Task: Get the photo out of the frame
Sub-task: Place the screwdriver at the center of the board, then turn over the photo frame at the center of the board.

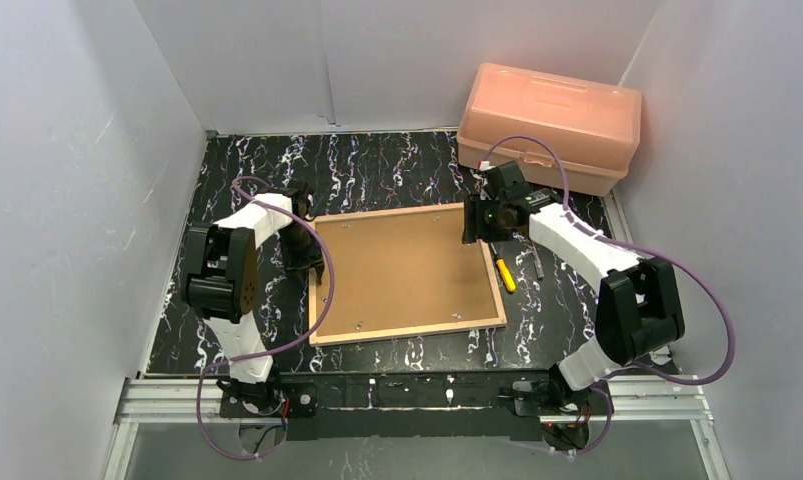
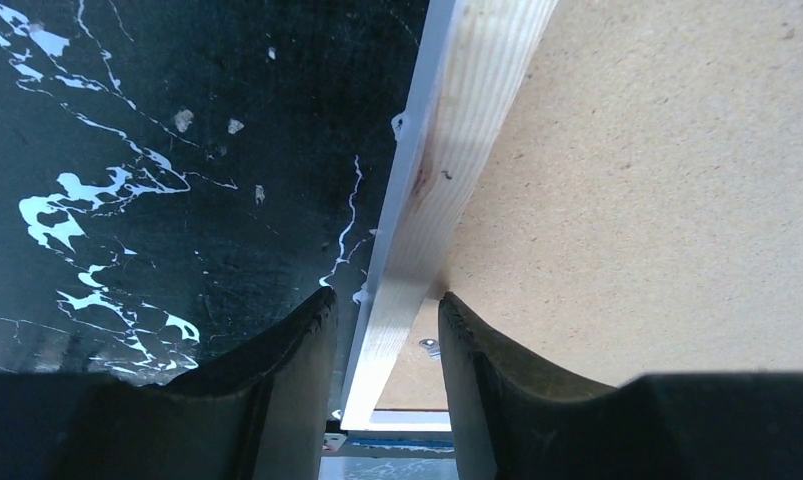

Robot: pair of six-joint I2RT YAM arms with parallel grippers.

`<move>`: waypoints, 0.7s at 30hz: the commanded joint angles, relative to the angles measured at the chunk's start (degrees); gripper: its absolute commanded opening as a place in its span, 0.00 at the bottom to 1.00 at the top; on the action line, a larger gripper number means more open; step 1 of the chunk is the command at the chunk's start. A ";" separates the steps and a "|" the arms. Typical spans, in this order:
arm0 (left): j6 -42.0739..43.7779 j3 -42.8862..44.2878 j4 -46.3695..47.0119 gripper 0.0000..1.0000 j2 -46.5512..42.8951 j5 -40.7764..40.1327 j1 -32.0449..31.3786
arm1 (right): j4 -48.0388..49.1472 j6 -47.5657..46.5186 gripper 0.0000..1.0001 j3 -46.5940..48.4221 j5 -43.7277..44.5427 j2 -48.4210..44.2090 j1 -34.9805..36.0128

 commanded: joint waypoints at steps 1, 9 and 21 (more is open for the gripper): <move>1.70 -0.74 0.18 0.40 -0.37 0.80 0.11 | 0.34 -3.35 0.63 1.57 1.77 -1.12 2.10; 3.70 -0.06 0.47 0.18 -0.17 1.70 0.11 | 3.37 -6.64 0.62 0.85 -1.28 -4.49 4.75; 0.99 10.88 -6.76 0.00 -1.22 3.63 0.11 | 11.02 -12.54 0.63 1.95 -2.15 -6.53 19.28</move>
